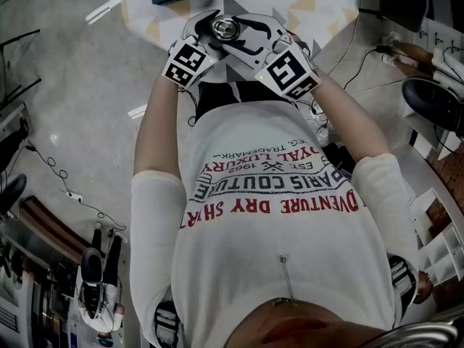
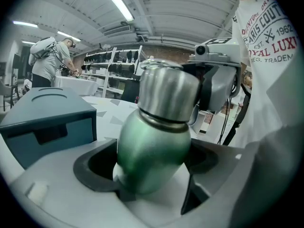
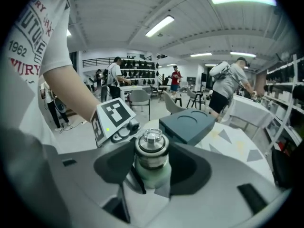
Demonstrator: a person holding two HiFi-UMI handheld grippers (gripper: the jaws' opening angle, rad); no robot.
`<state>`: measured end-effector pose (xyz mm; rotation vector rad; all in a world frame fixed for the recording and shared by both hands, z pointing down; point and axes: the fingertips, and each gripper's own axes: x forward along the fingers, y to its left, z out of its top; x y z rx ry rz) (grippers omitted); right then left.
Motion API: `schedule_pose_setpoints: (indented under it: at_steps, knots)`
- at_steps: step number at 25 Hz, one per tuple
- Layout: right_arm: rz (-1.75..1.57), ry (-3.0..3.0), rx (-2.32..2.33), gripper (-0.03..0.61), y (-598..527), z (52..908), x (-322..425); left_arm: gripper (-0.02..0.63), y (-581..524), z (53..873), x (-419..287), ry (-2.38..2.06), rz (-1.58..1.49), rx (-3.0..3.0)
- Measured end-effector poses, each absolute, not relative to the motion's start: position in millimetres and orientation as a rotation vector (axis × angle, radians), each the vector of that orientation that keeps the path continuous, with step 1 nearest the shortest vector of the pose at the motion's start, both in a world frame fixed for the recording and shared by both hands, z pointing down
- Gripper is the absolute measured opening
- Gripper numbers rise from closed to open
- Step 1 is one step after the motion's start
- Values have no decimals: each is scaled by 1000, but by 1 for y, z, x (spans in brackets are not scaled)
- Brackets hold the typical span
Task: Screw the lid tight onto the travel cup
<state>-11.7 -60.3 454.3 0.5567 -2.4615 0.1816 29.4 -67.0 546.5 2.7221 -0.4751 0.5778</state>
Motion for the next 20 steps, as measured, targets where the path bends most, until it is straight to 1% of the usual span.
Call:
schedule_pose_setpoints:
  at_steps: [4, 9, 11, 13, 15, 20]
  knots:
    - [234, -2443, 667, 233, -63, 456, -12, 420, -68, 549, 29, -471, 578, 2718]
    - [255, -2422, 605, 233, -63, 461, -13, 420, -69, 552, 27, -468, 577, 2711]
    - [277, -2382, 530, 235, -59, 466, -9, 420, -68, 553, 29, -469, 577, 2708]
    - [275, -2355, 456, 268, -56, 467, -4, 420, -67, 555, 31, -468, 577, 2707]
    - [239, -2323, 368, 270, -56, 468, 1, 420, -68, 556, 32, -469, 578, 2708]
    - [10, -2210, 10, 268, -53, 468, 7, 421, -66, 558, 32, -474, 579, 2708]
